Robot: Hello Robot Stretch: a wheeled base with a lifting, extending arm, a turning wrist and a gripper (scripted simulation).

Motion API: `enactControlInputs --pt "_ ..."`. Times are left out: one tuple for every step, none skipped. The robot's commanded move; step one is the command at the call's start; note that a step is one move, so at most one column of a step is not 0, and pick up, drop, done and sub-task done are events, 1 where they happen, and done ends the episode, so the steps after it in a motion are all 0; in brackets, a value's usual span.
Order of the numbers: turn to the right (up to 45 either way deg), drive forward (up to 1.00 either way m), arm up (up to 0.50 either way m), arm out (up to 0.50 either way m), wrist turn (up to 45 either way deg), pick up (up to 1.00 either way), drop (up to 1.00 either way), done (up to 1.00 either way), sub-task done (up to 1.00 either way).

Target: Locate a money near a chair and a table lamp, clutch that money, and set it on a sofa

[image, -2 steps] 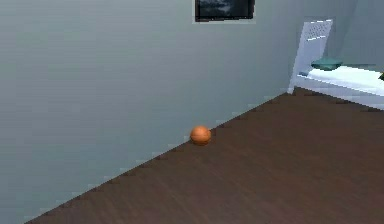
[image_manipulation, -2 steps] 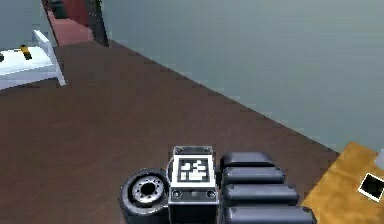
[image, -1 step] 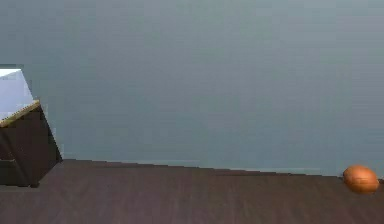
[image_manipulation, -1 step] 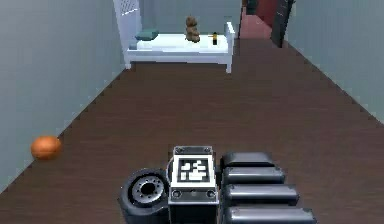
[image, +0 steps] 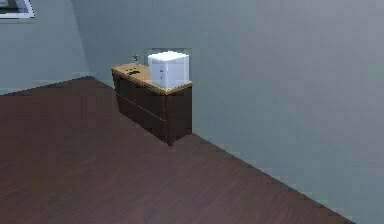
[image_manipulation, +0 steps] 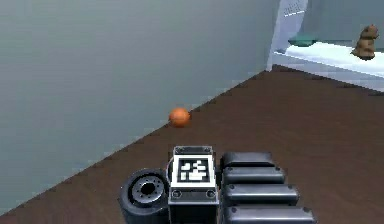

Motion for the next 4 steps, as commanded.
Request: enactControlInputs --pt "0.0 0.30 0.00 0.00 0.0 0.00 0.00 0.00 0.00" --pt "-42.0 0.00 0.00 0.00 0.0 0.00 0.00 0.00 0.00" --pt "0.0 0.60 0.00 0.00 0.0 0.00 0.00 0.00 0.00" --pt "-27.0 0.00 0.00 0.00 0.0 0.00 0.00 0.00 0.00"
